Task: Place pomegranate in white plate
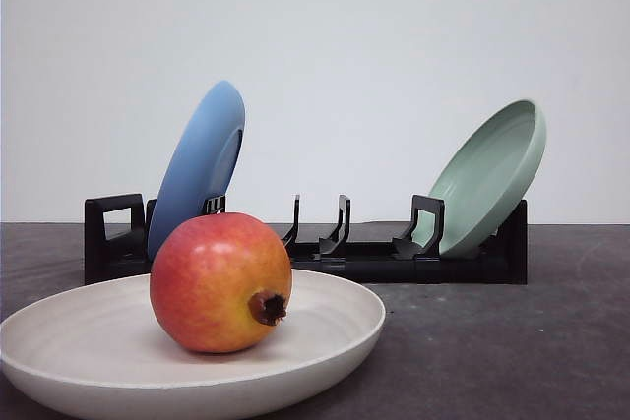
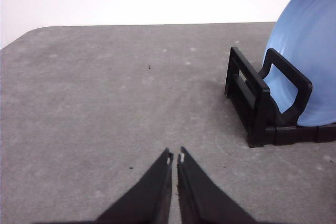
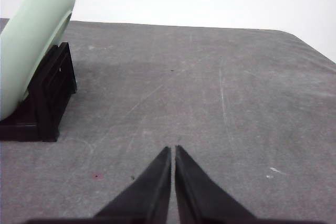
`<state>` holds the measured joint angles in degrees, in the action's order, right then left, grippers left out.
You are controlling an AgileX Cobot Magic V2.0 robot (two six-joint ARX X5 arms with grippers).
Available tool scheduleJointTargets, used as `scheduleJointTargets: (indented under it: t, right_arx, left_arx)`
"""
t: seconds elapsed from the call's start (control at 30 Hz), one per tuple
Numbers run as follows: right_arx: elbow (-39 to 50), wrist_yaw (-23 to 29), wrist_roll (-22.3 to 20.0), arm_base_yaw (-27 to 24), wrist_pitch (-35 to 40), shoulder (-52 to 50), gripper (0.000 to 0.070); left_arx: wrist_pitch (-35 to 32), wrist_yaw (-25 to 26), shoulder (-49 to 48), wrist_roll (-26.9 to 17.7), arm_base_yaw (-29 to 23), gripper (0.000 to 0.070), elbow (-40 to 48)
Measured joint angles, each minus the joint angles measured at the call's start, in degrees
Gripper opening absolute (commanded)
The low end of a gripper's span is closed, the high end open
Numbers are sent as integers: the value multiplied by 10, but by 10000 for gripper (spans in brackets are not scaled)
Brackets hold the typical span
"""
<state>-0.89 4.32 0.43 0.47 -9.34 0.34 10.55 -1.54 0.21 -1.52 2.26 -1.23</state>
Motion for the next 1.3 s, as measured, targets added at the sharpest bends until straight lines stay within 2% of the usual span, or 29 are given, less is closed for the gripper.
scheduleJointTargets:
  t: [1.3]
  right_arx:
    - [0,0,0,0,0,0,8]
  left_arx:
    - [0,0,0,0,0,0,0]
